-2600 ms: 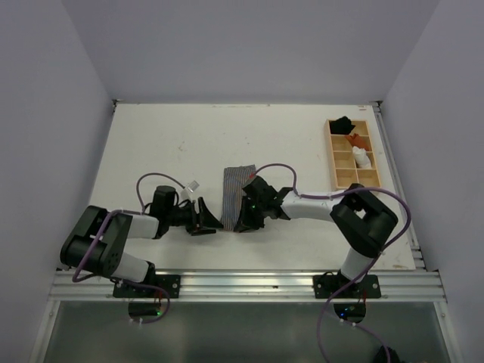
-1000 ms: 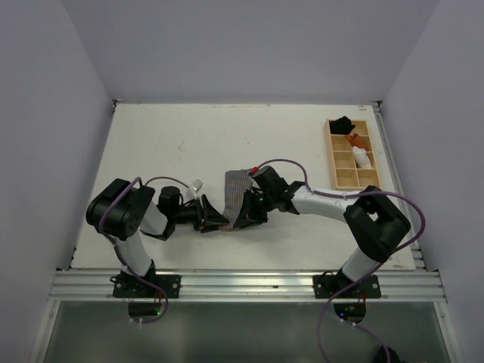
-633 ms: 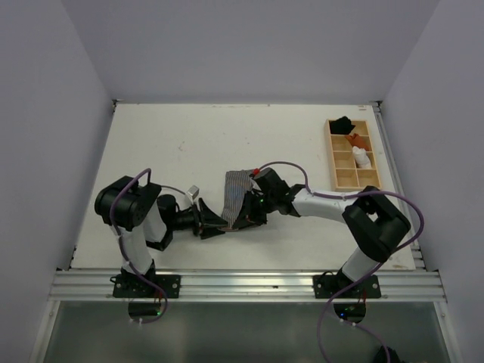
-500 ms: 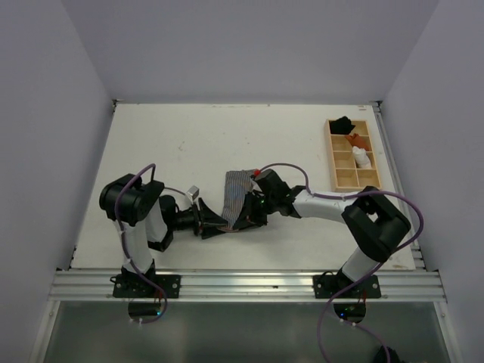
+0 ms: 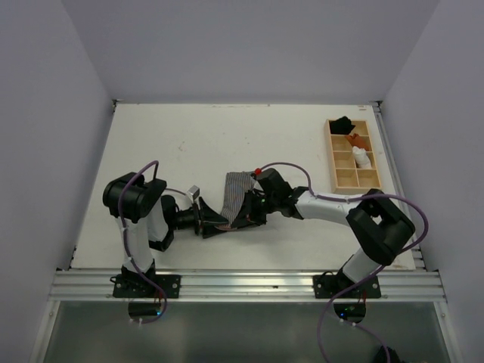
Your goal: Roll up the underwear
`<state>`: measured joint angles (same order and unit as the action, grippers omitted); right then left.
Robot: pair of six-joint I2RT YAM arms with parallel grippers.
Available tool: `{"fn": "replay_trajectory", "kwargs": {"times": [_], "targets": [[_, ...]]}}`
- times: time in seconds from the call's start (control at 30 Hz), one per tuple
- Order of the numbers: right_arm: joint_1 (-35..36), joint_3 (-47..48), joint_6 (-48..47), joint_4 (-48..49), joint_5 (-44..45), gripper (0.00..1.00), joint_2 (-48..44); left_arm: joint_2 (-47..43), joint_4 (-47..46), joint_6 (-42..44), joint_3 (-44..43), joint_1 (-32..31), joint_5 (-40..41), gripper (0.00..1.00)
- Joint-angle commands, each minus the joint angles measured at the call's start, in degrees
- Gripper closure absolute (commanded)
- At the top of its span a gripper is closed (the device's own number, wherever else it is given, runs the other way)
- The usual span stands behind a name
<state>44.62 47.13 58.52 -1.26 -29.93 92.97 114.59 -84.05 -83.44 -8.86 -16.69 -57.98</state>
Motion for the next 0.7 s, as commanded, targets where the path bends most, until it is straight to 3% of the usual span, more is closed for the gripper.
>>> {"fn": "replay_trajectory", "kwargs": {"times": [0.0, 0.37, 0.57, 0.67], "targets": [[0.12, -1.08, 1.59, 3.54, -2.32, 1.0, -2.7, 3.19, -20.36, -2.61, 1.31, -0.63, 0.23, 0.41], [0.12, -1.52, 2.39, 5.12, -3.64, 1.0, -2.27, 3.1, -21.86, -4.54, 0.07, -1.33, 1.46, 0.45], [0.2, -2.31, 2.56, 5.47, -3.64, 1.0, -2.44, 4.86, -24.49, -5.86, 0.78, -1.68, 1.64, 0.59], [0.2, -2.66, 2.13, 4.86, -3.12, 1.0, -2.7, 4.68, -24.49, -6.21, 0.95, -1.68, 1.81, 0.71]]}}
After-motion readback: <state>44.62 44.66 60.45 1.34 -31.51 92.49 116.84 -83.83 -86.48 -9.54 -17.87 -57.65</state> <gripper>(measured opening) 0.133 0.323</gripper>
